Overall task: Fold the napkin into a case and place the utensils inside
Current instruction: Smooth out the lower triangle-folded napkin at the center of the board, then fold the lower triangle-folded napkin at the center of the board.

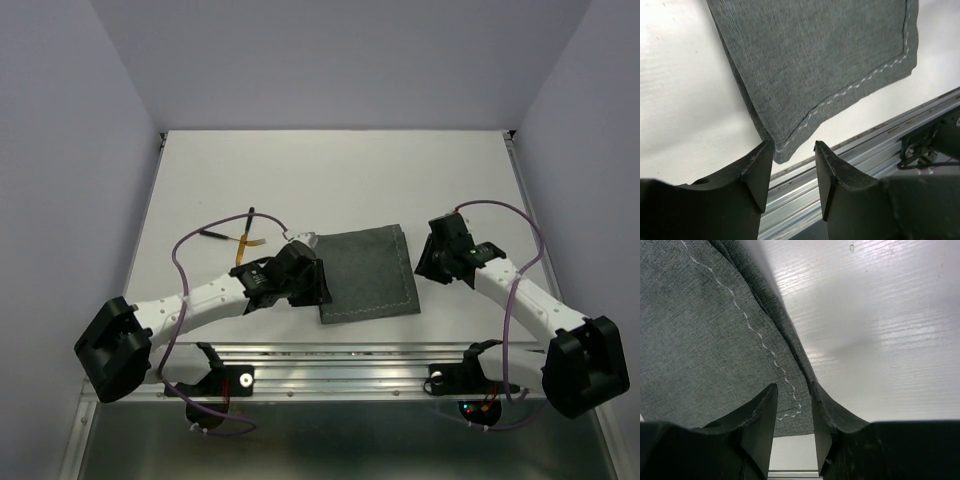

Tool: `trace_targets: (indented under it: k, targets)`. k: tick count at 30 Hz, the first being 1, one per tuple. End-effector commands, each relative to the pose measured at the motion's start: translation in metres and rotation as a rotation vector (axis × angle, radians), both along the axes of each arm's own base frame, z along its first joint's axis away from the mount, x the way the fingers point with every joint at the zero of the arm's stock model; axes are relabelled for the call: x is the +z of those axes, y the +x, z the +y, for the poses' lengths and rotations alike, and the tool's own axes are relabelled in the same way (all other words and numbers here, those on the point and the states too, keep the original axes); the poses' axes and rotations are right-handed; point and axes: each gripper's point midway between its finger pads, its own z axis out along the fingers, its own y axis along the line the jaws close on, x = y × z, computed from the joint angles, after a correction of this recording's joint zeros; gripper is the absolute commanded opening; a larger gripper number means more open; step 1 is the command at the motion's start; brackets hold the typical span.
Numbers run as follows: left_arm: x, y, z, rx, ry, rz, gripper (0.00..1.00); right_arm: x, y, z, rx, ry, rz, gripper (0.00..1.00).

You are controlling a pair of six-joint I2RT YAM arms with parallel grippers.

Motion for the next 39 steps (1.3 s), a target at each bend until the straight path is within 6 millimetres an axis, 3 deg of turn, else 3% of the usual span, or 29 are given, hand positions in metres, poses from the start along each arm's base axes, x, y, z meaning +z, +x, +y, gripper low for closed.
trace_targets:
  k: [1,5,6,9,13,21,24,29,33,36,39]
  targets:
    - [0.017,0.021,0.001,0.035,0.003,-0.052,0.49,0.024,0.025,0.01,0.036,0.013,-0.059,0.39]
    - [0.024,0.038,-0.012,0.039,-0.012,-0.059,0.43,0.036,0.047,0.027,0.095,0.044,-0.081,0.36]
    - [0.026,0.041,-0.015,0.036,-0.019,-0.064,0.43,0.045,0.057,0.033,0.111,0.06,-0.102,0.31]
    - [0.026,0.052,-0.027,0.024,-0.03,-0.073,0.4,0.041,0.075,0.046,0.154,0.071,-0.095,0.25]
    - [0.015,0.051,-0.043,-0.039,-0.04,-0.028,0.4,0.045,0.106,0.058,0.178,0.065,-0.105,0.28]
    - [-0.023,0.03,-0.037,-0.105,-0.005,0.057,0.41,0.007,0.137,0.057,0.16,-0.019,-0.035,0.31]
    - [-0.041,0.022,-0.027,-0.104,0.035,0.092,0.39,-0.021,0.141,0.048,0.115,-0.079,0.008,0.31]
    - [-0.054,0.014,-0.019,-0.116,0.063,0.117,0.37,-0.048,0.139,0.045,0.107,-0.107,0.07,0.3]
    - [-0.054,0.014,-0.015,-0.125,0.081,0.112,0.37,-0.028,0.143,0.049,0.113,-0.083,0.026,0.3]
    - [-0.045,0.023,-0.016,-0.125,0.099,0.072,0.38,0.011,0.15,0.049,0.118,-0.074,-0.065,0.32]
    - [-0.025,0.033,-0.023,-0.132,0.084,0.027,0.38,0.035,0.152,0.034,0.086,-0.064,-0.117,0.33]
